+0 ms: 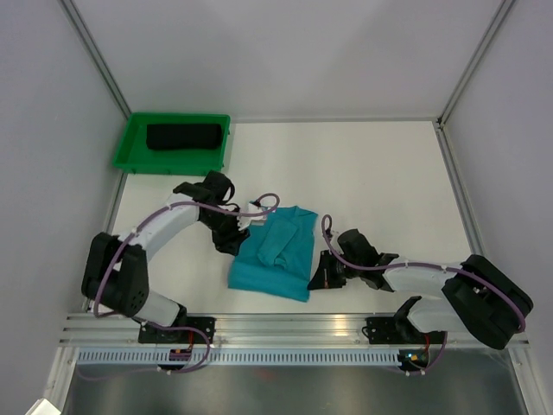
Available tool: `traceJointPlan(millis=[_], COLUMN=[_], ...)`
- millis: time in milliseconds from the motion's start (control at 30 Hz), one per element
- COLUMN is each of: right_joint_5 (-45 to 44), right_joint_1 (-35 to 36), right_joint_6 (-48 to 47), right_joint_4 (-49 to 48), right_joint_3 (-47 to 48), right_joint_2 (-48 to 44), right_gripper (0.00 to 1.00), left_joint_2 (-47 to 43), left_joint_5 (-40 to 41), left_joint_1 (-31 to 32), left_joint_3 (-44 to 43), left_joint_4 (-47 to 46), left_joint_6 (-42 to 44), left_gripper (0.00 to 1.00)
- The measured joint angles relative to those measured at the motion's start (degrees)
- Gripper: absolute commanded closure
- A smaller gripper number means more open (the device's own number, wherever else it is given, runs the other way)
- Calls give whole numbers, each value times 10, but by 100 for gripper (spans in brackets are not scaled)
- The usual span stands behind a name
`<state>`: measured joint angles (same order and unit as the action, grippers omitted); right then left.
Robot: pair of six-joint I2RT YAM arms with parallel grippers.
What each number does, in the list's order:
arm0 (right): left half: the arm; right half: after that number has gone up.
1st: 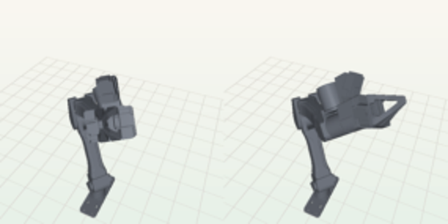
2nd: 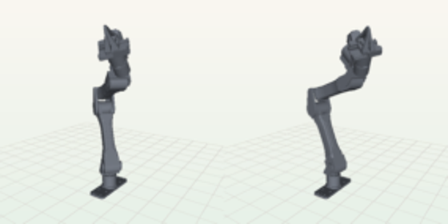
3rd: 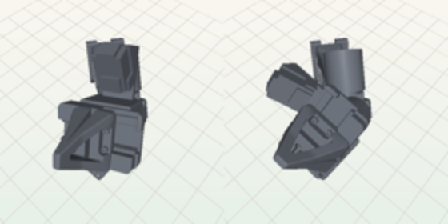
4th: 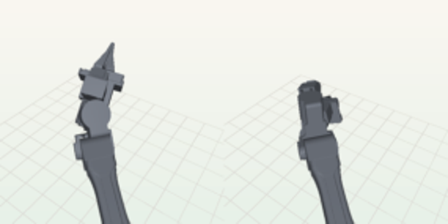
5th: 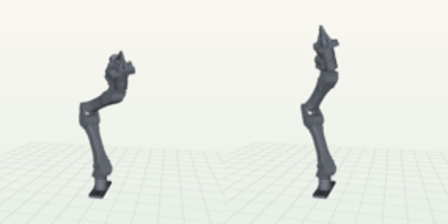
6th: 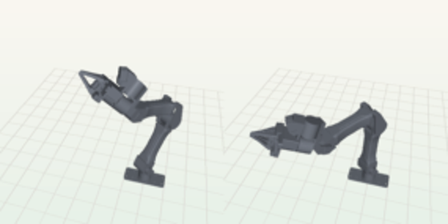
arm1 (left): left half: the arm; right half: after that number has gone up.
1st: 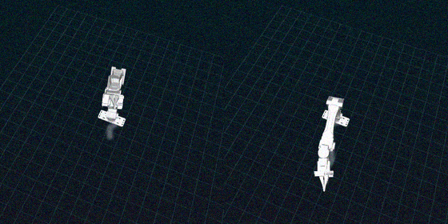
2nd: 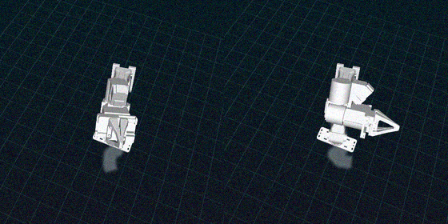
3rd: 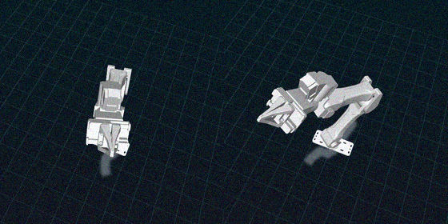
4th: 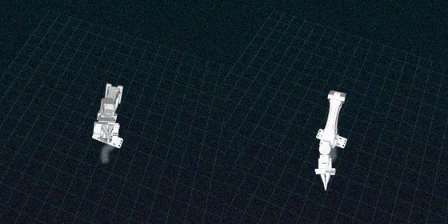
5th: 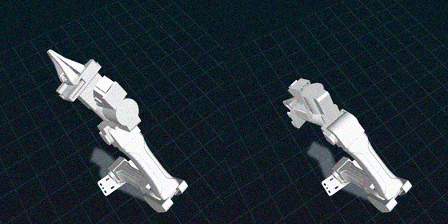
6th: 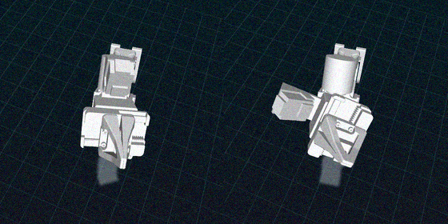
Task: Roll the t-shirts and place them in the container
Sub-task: Roll the tshirt
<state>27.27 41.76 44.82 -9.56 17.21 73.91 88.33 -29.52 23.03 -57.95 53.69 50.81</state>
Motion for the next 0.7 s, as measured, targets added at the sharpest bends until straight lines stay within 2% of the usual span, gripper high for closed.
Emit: traceJointPlan(millis=[167, 300, 400, 500, 700], right_joint_5=[-5, -8, -9, -9, -9], right_joint_1=[-1, -3, -3, -3, -3], right_joint_6=[2, 4, 4, 3, -1], right_joint_4=[12, 14, 14, 15, 21], right_joint_3=[6, 6, 7, 9, 17], right_joint_2=[-8, -8, -5, 0, 3], right_gripper=[100, 99, 100, 100, 100], left_joint_2=[-143, -255, -318, -338, -289], left_joint_5=[23, 62, 97, 137, 198], left_joint_1=[36, 119, 188, 235, 261], left_joint_3=[35, 143, 218, 263, 280], left_joint_4=[-29, -63, -84, -103, -165], left_joint_6=[68, 103, 112, 112, 99], left_gripper=[47, 36, 33, 30, 30])
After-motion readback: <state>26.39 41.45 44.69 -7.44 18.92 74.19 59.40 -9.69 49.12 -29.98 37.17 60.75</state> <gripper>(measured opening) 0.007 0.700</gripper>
